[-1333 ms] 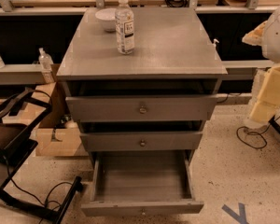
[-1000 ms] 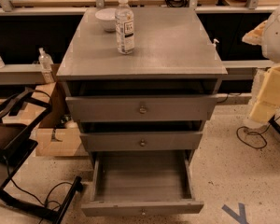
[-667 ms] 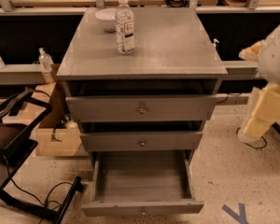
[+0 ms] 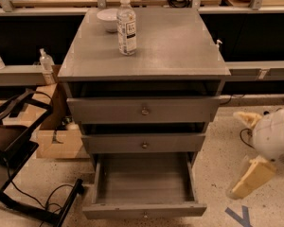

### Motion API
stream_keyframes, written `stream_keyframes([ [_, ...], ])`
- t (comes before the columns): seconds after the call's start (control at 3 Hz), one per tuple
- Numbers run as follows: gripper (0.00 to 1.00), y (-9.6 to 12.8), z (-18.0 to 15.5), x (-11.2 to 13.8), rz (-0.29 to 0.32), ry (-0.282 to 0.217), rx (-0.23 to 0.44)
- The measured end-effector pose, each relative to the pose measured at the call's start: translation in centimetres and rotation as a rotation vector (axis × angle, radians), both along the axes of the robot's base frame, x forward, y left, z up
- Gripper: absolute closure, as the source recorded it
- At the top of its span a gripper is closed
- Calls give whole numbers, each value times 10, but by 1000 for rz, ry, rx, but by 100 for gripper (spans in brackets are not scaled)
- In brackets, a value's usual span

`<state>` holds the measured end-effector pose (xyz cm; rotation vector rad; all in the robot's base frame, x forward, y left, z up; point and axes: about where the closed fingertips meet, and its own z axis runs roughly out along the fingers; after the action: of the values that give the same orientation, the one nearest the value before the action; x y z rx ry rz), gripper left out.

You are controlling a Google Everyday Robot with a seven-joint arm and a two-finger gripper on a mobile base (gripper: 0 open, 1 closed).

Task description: Close bottom drawer

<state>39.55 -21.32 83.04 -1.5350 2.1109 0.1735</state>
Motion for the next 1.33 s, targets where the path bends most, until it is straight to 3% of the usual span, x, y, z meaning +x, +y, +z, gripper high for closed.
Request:
stream_keyframes([
  [0.33, 0, 2, -105, 0, -39, 27, 80],
  [0.67, 0, -2, -91, 11, -60, -19, 66],
  [1.0, 0, -1, -90, 9, -55, -15, 66],
  [1.33, 0, 1, -122, 18, -66, 1, 107],
])
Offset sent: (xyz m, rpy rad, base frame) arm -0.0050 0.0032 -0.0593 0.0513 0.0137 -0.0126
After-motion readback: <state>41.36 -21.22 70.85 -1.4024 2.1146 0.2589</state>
